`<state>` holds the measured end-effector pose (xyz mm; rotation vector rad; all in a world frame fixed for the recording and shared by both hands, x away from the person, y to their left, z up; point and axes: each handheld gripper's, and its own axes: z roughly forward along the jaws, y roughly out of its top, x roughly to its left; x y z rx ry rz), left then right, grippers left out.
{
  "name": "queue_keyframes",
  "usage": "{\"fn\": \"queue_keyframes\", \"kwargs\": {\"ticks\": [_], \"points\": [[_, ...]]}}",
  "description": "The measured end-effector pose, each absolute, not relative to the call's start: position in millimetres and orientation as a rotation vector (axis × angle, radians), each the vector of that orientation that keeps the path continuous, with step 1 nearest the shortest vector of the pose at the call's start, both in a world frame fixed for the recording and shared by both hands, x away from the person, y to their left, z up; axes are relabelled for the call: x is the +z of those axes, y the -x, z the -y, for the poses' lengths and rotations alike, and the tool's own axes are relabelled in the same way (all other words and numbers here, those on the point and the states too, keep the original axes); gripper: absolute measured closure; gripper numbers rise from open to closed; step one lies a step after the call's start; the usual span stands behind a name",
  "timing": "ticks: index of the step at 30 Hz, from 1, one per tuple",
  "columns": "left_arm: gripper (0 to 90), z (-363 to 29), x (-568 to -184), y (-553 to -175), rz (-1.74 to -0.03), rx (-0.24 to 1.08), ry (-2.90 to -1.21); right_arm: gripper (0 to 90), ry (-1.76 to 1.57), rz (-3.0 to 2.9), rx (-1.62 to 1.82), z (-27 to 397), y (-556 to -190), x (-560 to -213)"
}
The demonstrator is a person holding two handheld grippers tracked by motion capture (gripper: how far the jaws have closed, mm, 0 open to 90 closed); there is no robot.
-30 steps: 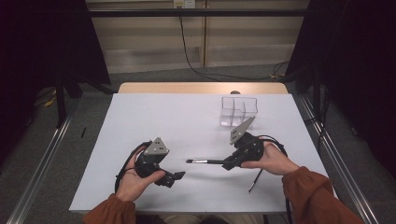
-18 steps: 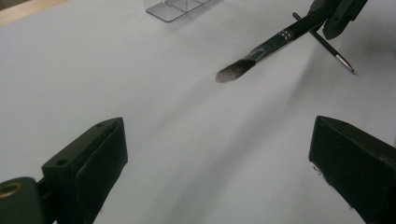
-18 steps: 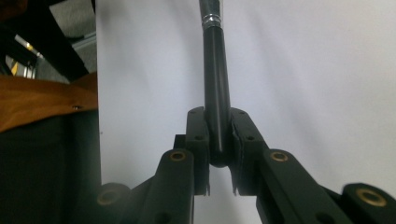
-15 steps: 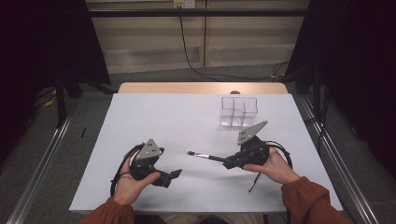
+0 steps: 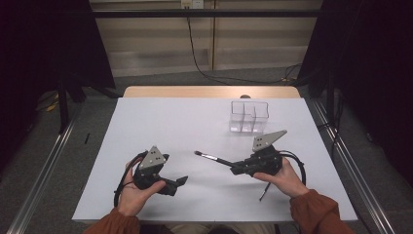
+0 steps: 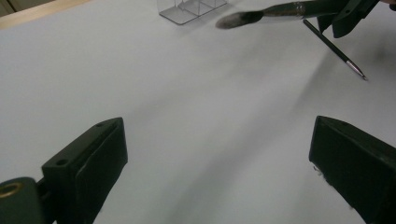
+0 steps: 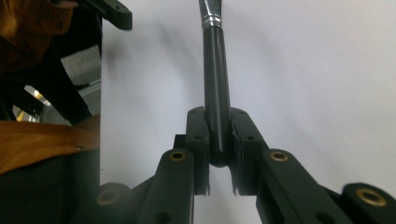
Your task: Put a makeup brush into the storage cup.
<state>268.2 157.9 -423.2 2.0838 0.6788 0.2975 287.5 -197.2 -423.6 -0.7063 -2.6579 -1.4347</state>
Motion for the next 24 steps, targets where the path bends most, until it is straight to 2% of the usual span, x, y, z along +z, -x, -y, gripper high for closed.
{"fn": "queue_keyframes", "kwargs": {"ticks": [24], "points": [[4.5, -148.6, -419.0, -264.3, -0.636, 0.306, -2.004, 79.7, 0.655, 2.566, -1.719, 196.0, -278.2, -420.4]]}}
